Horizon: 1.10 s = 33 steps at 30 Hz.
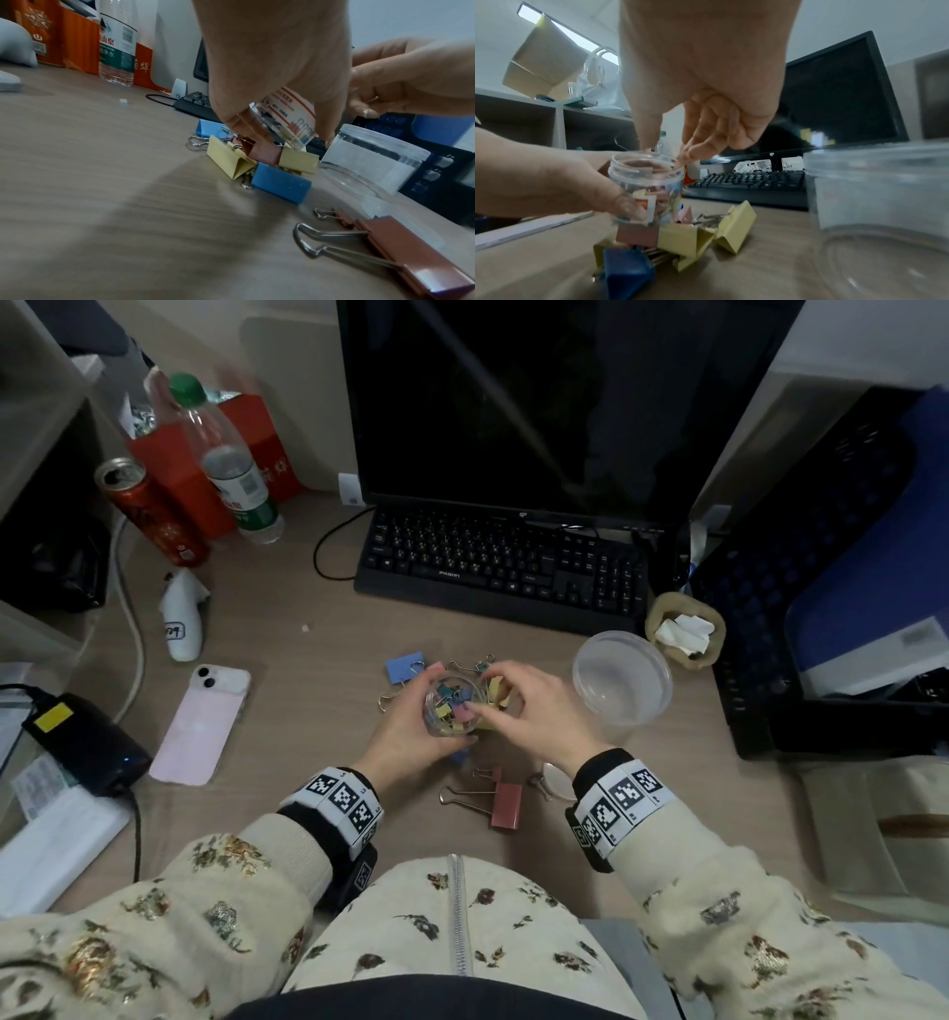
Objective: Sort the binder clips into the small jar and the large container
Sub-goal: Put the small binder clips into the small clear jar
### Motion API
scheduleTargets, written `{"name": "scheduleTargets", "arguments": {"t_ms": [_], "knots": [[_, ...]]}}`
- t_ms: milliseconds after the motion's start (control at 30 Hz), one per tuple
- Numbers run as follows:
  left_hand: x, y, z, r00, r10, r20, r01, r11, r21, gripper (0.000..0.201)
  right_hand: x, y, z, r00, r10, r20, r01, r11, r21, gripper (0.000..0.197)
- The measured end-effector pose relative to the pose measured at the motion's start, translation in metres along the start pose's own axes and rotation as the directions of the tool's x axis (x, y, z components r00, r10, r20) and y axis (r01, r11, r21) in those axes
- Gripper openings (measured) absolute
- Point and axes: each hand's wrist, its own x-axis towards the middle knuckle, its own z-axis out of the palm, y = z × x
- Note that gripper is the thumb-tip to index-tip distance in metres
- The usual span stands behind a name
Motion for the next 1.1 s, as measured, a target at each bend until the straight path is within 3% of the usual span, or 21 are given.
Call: {"name": "scheduleTargets", "arguments": {"t_ms": [100, 167, 233, 300, 433, 700, 833, 967, 1100], "knots": [[0.000, -0.004, -0.005, 1.000, 0.004, -0.013, -0.005, 1.000, -0.024, 0.090, -0.007, 0.013, 0.003, 0.999, 0.006, -0.047, -0.005, 1.000, 0.018, 0.014], [-0.001, -0.005, -0.007, 1.000, -0.004, -0.020, 0.003, 0.998, -0.056, 0.086, -0.013, 0.021, 0.005, 0.989, 0.049, 0.138, -0.039, 0.996, -0.081, 0.014], [-0.002, -0.005, -0.008, 1.000, -0.009, -0.019, 0.007, 0.998, -0.068, 0.084, -0.018, 0.027, 0.012, 0.913, 0.154, 0.377, -0.046, 0.959, -0.280, 0.026], [-0.002, -0.005, -0.008, 1.000, -0.007, -0.016, 0.006, 0.998, -0.065, 0.083, -0.025, 0.029, 0.020, 0.862, 0.243, 0.446, -0.055, 0.918, -0.393, 0.043], [-0.001, -0.007, -0.007, 1.000, -0.013, -0.018, 0.012, 0.999, -0.040, 0.085, -0.031, 0.024, 0.036, 0.857, 0.302, 0.418, -0.117, 0.903, -0.413, 0.057], [-0.003, -0.011, -0.006, 1.000, -0.004, -0.016, 0.004, 1.000, -0.024, 0.087, -0.029, 0.020, 0.038, 0.856, 0.339, 0.391, -0.182, 0.905, -0.386, 0.037], [-0.002, -0.012, -0.006, 1.000, -0.014, -0.020, 0.013, 1.000, -0.027, 0.086, -0.026, 0.012, 0.011, 0.896, 0.342, 0.283, -0.265, 0.923, -0.278, 0.018], [-0.001, -0.009, 0.000, 1.000, -0.009, -0.024, 0.008, 0.999, -0.037, 0.090, -0.011, -0.009, -0.021, 0.966, 0.233, 0.111, -0.208, 0.958, -0.199, 0.017], [-0.002, -0.005, 0.007, 1.000, 0.012, -0.003, -0.012, 0.998, -0.070, 0.094, -0.001, -0.029, -0.023, 0.987, 0.089, 0.135, -0.066, 0.985, -0.161, 0.031]]}}
